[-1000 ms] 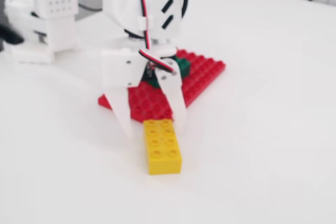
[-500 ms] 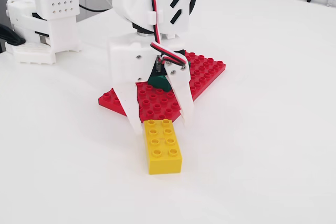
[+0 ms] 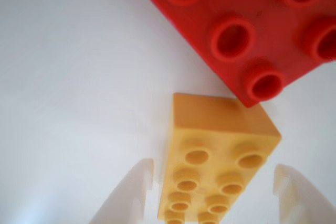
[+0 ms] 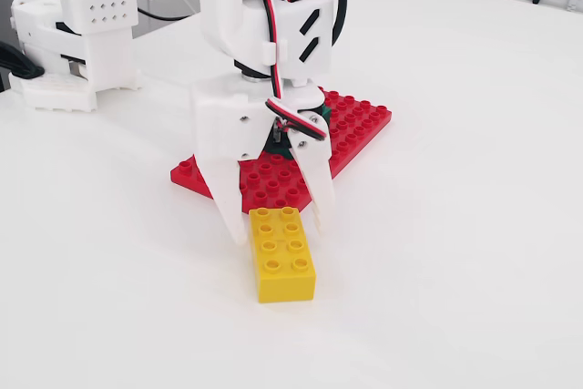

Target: Put yellow lego brick onto the green one

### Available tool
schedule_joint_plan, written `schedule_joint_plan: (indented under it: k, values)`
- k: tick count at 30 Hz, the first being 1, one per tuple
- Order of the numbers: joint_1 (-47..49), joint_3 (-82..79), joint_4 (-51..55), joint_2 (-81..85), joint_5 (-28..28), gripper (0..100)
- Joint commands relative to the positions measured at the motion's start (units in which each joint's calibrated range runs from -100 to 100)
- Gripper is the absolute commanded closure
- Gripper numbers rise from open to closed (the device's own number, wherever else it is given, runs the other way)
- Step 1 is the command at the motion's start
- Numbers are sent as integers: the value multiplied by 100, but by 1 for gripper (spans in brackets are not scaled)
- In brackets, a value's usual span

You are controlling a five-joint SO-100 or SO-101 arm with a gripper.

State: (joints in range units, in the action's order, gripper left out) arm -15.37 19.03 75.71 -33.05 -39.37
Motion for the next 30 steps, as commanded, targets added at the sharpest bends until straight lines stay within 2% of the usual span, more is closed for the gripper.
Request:
schedule_joint_plan:
  k: [1,30]
  values:
    - [-3,262,15,50,11,75]
    - [-195,506,-123,-436,-42,76]
